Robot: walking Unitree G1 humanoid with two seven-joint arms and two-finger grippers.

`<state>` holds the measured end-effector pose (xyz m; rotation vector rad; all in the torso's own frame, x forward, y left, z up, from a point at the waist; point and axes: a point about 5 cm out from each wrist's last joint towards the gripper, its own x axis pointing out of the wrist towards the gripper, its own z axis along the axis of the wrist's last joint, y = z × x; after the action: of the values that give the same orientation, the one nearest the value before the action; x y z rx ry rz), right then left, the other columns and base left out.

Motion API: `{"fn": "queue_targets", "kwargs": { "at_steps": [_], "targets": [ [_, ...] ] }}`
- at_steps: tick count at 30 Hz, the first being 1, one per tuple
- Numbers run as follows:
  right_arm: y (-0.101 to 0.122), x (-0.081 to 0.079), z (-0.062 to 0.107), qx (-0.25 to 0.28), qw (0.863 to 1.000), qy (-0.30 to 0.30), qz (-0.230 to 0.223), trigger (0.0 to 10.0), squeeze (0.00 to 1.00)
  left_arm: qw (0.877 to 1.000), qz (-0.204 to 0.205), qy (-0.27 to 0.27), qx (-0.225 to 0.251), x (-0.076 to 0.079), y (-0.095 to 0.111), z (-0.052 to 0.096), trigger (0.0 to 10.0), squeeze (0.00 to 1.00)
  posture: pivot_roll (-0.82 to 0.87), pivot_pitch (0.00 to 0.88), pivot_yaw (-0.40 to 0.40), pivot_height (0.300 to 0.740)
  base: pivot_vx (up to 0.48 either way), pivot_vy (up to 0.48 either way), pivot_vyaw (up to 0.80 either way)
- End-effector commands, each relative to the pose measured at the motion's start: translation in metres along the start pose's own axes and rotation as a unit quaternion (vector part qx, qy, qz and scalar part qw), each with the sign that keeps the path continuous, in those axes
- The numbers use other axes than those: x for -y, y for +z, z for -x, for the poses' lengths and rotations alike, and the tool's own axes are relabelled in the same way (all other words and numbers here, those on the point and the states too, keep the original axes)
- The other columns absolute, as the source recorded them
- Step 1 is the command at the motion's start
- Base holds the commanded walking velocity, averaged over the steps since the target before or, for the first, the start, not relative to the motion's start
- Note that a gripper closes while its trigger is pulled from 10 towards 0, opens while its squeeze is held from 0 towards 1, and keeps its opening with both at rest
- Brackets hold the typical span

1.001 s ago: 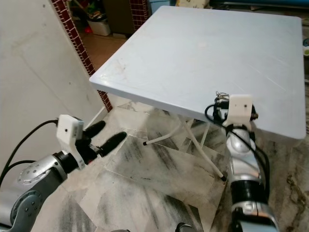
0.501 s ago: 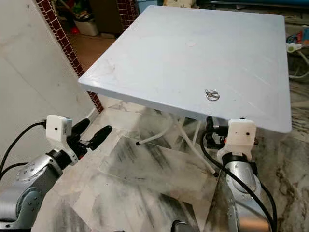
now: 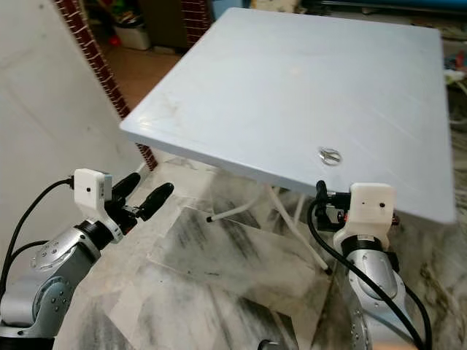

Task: Hang keys on a hook

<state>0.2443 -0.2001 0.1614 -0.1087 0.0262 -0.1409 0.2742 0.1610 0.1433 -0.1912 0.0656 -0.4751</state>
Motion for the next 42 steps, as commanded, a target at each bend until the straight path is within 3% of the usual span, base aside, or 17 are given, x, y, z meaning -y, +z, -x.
{"fn": "queue_targets", "kwargs": {
  "at_steps": [1,19,27,31,42],
  "targets": [
    [0.002,-0.002,0.004,0.0,1.0,0.004,0.002,10.0,0.0,1.0,-0.002,0.005,-0.003,-0.002,-0.002,0.001,10.0,0.0,-0.05,0.138,0.09,0.74,0.319,0.0,0.0],
    [0.0,-0.005,0.006,-0.016,1.0,-0.006,0.011,10.0,0.0,1.0,0.0,-0.005,-0.014,0.001,-0.005,0.001,10.0,0.0,-0.05,0.129,0.084,0.74,0.284,0.0,0.0],
    [-0.004,0.0,0.004,-0.03,0.998,-0.042,0.036,10.0,0.0,0.998,0.022,-0.042,-0.046,0.011,-0.016,0.005,10.0,0.0,-0.04,0.13,0.087,0.74,0.0,0.0,0.0],
    [-0.006,0.001,0.005,-0.038,0.998,-0.045,0.027,10.0,0.0,0.996,0.026,-0.062,-0.058,0.018,-0.02,0.007,10.0,0.0,-0.04,0.135,0.087,0.74,0.0,0.0,0.0],
    [-0.006,0.001,0.005,-0.038,0.998,-0.045,0.027,10.0,0.0,0.996,0.026,-0.062,-0.058,0.018,-0.02,0.007,10.0,0.0,-0.04,0.135,0.087,0.74,0.0,0.0,0.0]
  ]
}}
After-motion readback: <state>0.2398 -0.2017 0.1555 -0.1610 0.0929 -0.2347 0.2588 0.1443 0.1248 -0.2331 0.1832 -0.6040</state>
